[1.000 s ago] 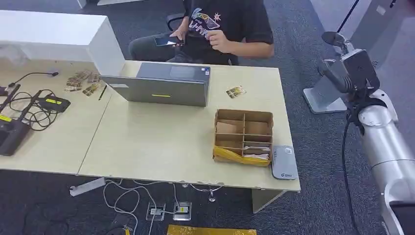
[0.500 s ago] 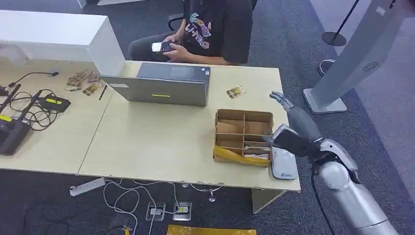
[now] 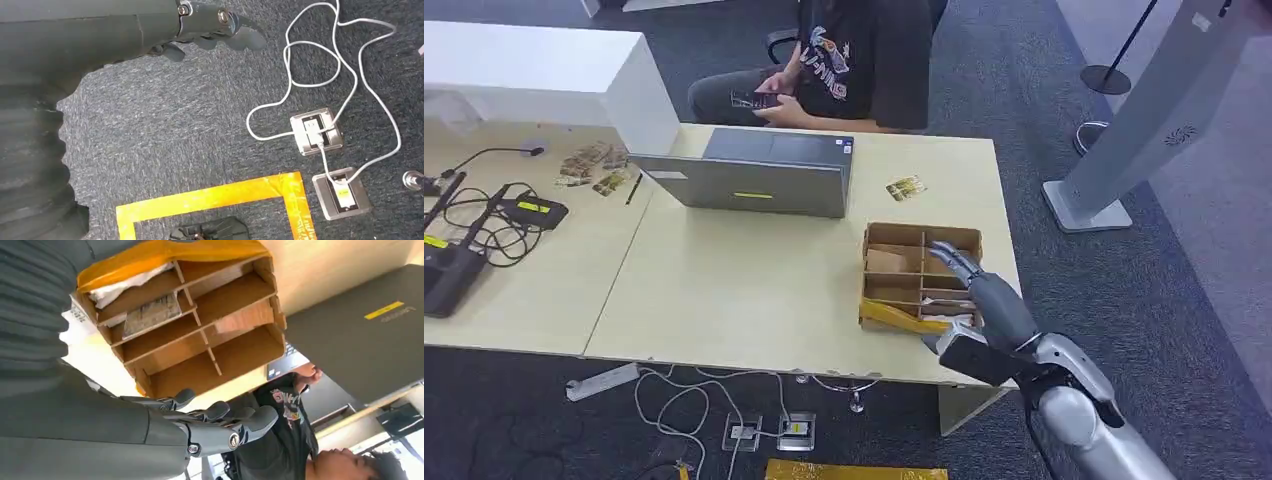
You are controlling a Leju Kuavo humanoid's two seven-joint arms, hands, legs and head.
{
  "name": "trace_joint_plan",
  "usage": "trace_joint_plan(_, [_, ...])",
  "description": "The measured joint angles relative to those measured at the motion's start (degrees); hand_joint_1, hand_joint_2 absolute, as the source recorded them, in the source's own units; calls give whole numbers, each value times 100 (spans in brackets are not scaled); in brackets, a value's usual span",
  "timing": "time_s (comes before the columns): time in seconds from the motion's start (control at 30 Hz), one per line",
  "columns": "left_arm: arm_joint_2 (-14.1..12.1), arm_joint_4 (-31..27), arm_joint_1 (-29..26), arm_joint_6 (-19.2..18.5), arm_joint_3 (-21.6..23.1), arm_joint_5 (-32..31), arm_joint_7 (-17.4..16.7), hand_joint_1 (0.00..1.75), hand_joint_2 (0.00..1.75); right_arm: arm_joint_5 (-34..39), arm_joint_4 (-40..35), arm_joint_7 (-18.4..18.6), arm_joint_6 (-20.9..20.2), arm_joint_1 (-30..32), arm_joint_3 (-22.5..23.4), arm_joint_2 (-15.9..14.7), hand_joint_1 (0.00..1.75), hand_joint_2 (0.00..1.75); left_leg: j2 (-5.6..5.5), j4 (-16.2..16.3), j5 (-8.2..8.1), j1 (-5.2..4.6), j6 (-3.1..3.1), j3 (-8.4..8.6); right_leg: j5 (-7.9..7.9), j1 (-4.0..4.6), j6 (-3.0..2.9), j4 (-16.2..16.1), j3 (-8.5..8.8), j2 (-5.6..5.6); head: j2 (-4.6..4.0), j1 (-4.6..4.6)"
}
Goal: Pass the card to the sensor for recognition and then transmit it.
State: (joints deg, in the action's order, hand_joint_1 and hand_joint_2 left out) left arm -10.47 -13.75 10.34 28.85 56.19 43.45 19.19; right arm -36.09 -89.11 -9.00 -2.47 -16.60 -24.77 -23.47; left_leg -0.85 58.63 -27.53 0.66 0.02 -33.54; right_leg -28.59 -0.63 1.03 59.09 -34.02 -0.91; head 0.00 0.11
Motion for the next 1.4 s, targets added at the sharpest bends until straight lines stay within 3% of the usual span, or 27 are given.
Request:
trace_joint_plan(0.27, [0, 2, 0, 0, 0, 57, -72, 0, 175, -1401, 17, 726, 118, -158, -159, -15, 0, 175, 1, 0, 0, 0, 0, 0, 0, 0, 0, 0, 0, 1, 0, -2])
trace_joint_plan(0.47, [2, 2, 1, -2, -2, 59, -114, 0, 175, -1643, 20, 940, 35, -318, -249, -11, 0, 175, 1, 0, 0, 0, 0, 0, 0, 0, 0, 1, 0, 0, 0, -2])
trace_joint_plan(1.4, [13, 2, 1, -63, -20, 111, -131, 0, 175, -1810, 365, 992, -177, -654, -275, 46, 0, 175, 1, 0, 0, 0, 0, 0, 0, 0, 0, 1, 0, 0, 0, 0])
